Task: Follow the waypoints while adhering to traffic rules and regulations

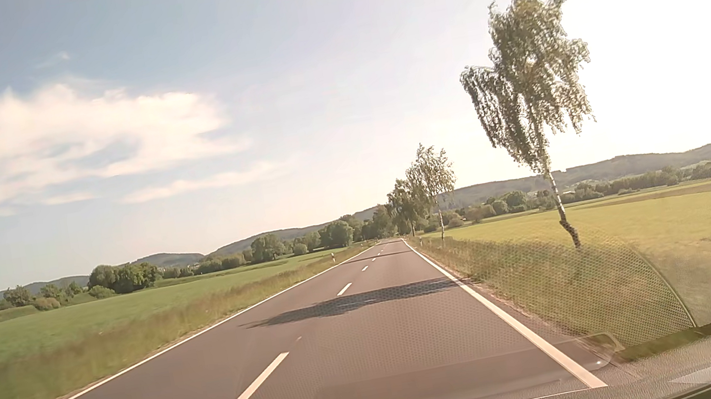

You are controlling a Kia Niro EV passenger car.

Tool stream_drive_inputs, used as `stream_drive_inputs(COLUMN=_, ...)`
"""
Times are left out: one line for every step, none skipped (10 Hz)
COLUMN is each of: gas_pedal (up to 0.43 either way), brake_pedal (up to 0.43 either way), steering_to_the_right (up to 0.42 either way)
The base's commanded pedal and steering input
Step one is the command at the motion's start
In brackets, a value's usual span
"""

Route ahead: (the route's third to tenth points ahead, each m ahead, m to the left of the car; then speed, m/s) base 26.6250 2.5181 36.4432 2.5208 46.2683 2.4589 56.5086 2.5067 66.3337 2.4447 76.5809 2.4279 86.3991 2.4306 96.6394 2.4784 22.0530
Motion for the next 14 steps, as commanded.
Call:
stream_drive_inputs(gas_pedal=0.209, brake_pedal=0.000, steering_to_the_right=-0.002)
stream_drive_inputs(gas_pedal=0.209, brake_pedal=0.000, steering_to_the_right=-0.002)
stream_drive_inputs(gas_pedal=0.209, brake_pedal=0.000, steering_to_the_right=-0.001)
stream_drive_inputs(gas_pedal=0.209, brake_pedal=0.000, steering_to_the_right=-0.001)
stream_drive_inputs(gas_pedal=0.209, brake_pedal=0.000, steering_to_the_right=-0.001)
stream_drive_inputs(gas_pedal=0.209, brake_pedal=0.000, steering_to_the_right=-0.002)
stream_drive_inputs(gas_pedal=0.209, brake_pedal=0.000, steering_to_the_right=-0.002)
stream_drive_inputs(gas_pedal=0.220, brake_pedal=0.000, steering_to_the_right=-0.002)
stream_drive_inputs(gas_pedal=0.220, brake_pedal=0.000, steering_to_the_right=-0.002)
stream_drive_inputs(gas_pedal=0.220, brake_pedal=0.000, steering_to_the_right=-0.003)
stream_drive_inputs(gas_pedal=0.220, brake_pedal=0.000, steering_to_the_right=-0.003)
stream_drive_inputs(gas_pedal=0.220, brake_pedal=0.000, steering_to_the_right=-0.004)
stream_drive_inputs(gas_pedal=0.220, brake_pedal=0.000, steering_to_the_right=-0.004)
stream_drive_inputs(gas_pedal=0.220, brake_pedal=0.000, steering_to_the_right=-0.004)
